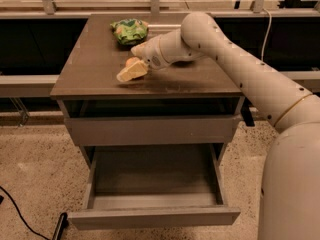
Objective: Place orange into middle drawer
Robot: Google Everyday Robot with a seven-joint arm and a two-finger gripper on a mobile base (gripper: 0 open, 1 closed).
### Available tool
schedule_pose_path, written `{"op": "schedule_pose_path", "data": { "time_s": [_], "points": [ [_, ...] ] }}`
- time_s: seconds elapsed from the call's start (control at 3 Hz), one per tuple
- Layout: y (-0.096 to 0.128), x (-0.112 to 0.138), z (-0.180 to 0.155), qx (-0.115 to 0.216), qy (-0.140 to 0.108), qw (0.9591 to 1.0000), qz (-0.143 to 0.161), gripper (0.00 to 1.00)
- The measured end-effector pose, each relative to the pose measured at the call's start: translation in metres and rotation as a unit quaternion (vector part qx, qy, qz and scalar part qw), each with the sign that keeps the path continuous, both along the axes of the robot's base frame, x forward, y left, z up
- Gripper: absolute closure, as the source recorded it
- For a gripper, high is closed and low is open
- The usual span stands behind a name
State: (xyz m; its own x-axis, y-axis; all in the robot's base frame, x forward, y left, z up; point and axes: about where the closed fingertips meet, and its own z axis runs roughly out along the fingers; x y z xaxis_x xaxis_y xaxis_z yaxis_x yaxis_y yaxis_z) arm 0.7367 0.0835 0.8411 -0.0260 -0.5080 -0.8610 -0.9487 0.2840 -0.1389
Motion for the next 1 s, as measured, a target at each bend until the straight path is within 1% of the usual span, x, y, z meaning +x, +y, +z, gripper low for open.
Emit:
{"op": "schedule_pose_path", "data": {
  "time_s": [0.33, 0.67, 1.0],
  "points": [
    [0.003, -0.003, -0.007, 0.005, 0.01, 0.9999, 0.004, 0.49],
    [0.0, -0.006, -0.001, 0.033, 0.006, 0.9994, 0.014, 0.72],
    [-0.018, -0.024, 0.032, 0.046, -0.03, 0.998, 0.032, 0.96]
  ]
}}
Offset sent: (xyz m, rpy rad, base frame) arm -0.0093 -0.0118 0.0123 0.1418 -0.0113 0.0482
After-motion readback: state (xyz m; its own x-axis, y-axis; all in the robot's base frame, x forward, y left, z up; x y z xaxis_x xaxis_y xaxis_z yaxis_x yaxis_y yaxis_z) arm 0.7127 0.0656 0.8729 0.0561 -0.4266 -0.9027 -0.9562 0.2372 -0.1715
